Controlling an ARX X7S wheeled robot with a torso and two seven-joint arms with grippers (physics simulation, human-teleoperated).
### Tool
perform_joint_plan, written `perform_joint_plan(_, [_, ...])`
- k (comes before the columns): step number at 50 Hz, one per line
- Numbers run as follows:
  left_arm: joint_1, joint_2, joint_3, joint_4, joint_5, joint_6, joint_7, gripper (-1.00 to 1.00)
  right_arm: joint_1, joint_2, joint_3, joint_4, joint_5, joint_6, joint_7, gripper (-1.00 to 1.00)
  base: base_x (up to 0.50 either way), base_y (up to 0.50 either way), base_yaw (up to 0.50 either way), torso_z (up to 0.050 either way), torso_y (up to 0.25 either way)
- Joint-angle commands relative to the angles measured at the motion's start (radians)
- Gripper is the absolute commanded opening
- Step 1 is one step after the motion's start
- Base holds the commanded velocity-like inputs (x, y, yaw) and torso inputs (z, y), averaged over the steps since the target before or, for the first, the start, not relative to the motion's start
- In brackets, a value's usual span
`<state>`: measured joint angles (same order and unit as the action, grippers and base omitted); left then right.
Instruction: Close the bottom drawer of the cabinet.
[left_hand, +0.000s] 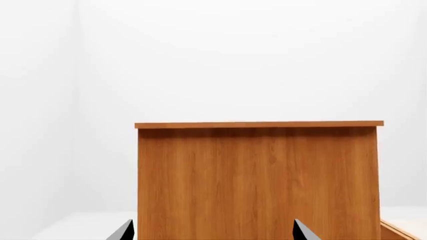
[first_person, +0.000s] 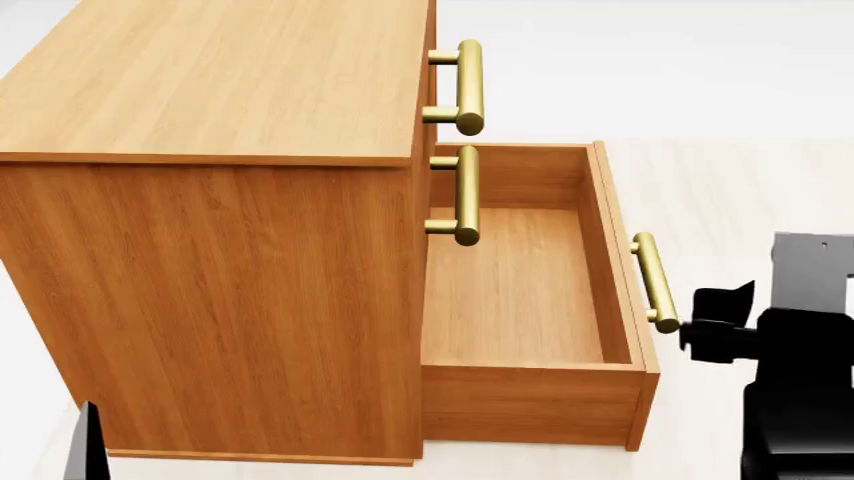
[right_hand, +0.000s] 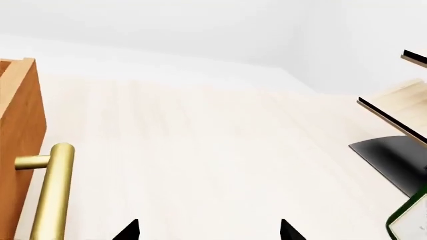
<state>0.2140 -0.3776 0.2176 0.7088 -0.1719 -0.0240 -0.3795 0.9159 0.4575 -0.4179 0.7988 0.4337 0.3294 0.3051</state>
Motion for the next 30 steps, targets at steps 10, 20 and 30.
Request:
perform_joint_plan(10, [-0.004,-0.002,0.009,-0.009,0.003,0.004,-0.006,1.0,0.092,-0.076,-0.015,0.357,-0.064,-0.18,-0.024,1.0,0.0,0.0,0.0,0.0,0.0])
perform_joint_plan(20, [-0.007,-0.005,0.013,-0.012,0.002,0.004,-0.008,1.0,0.119,-0.109,-0.005,0.508,-0.097,-0.276,-0.049,1.0,0.0,0.0,0.0,0.0,0.0])
perform_joint_plan(30, [-0.013,-0.005,0.019,-0.02,0.002,0.003,-0.008,1.0,0.103,-0.112,0.053,0.508,-0.157,-0.278,-0.046,1.0,0.0,0.0,0.0,0.0,0.0])
